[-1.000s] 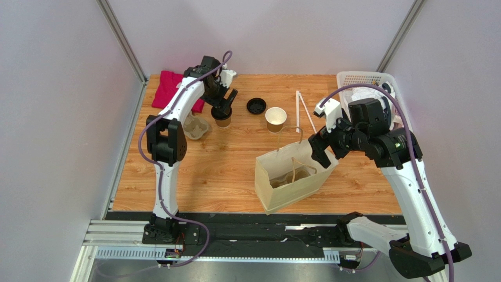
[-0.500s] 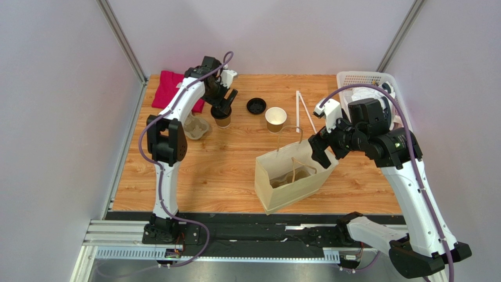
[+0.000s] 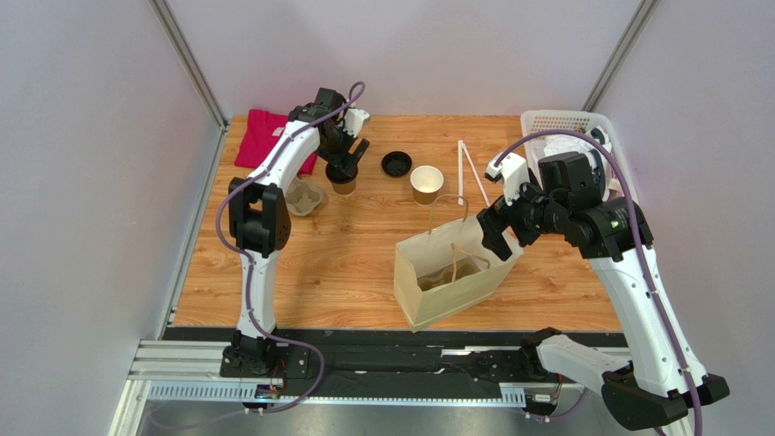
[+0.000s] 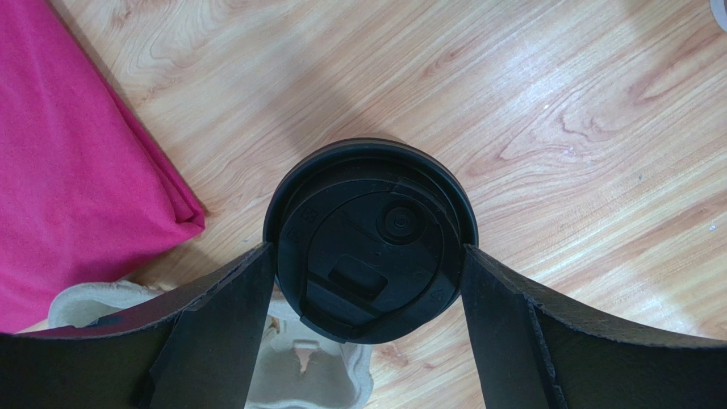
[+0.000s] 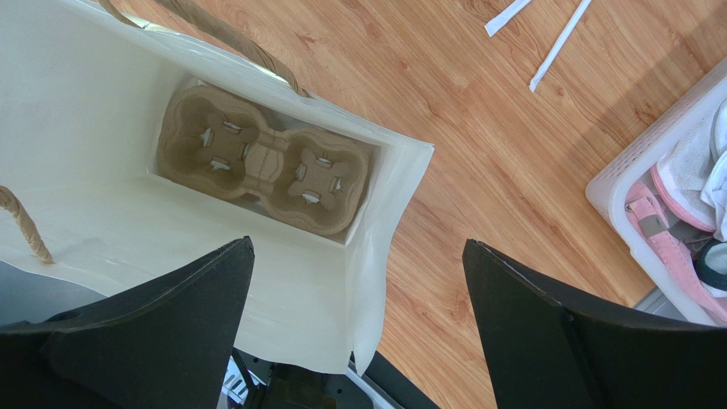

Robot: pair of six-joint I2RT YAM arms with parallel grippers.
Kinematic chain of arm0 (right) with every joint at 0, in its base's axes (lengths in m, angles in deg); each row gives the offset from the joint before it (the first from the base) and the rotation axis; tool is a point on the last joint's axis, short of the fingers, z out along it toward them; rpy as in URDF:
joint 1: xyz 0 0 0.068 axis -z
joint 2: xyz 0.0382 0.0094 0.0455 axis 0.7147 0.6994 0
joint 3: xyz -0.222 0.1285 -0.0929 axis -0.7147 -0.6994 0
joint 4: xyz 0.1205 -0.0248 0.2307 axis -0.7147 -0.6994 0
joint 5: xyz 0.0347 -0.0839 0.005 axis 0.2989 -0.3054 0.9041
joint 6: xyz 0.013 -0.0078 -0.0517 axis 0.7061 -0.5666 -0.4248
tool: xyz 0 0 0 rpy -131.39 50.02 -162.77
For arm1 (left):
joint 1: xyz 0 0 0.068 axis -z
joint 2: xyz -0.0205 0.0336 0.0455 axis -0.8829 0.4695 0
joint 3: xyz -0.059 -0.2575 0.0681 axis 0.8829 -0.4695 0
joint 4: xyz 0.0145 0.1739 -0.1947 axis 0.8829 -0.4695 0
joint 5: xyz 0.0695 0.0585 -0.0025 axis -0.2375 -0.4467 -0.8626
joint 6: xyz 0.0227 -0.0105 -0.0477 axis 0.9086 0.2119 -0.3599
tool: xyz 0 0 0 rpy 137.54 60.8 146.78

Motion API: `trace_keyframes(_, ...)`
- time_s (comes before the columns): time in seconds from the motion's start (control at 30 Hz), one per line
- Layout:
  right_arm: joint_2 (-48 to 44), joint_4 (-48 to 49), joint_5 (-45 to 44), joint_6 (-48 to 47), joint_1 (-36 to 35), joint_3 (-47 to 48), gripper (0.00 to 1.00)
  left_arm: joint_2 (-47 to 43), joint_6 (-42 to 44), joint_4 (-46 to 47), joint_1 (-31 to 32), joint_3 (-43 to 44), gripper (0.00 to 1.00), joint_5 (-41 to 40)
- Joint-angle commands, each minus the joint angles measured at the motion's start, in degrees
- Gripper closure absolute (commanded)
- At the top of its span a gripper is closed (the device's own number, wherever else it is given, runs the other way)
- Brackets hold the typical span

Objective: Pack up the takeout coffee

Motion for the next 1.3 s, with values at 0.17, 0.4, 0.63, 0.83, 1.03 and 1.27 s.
trace_keyframes(0.17, -0.1, 0.5, 0.0, -1.0, 0.2, 1.1, 0.0, -2.9, 1.4, 1.2, 0.6, -0.6, 0.13, -1.0)
trace_keyframes(0.4, 0.3, 0.2, 0.1, -1.0, 0.2, 1.1, 0.0, -2.0, 1.7, 1.5, 0.5, -2.0, 0.13, -1.0)
trace_keyframes(0.63, 0.5, 0.1, 0.1, -1.0, 0.2, 1.7, 0.0, -1.5, 2.3, 2.2, 0.5, -4.8, 0.15, -1.6)
trace_keyframes(0.83, 0.6, 0.0, -0.1, -1.2, 0.2, 1.6, 0.0, -1.1, 2.6, 2.3, 0.5, -5.8, 0.18, -1.9)
trace_keyframes(1.03, 1.0, 0.4, -0.4, -1.3, 0.2, 1.7, 0.0, -0.8, 2.9, 2.1, 0.5, -6.3, 0.23, -1.8)
trace_keyframes(1.27, 1.7, 1.5, -0.2, -0.5, 0.2, 2.4, 0.0, -2.0, 2.9, 1.3, 0.5, -5.9, 0.44, -1.1)
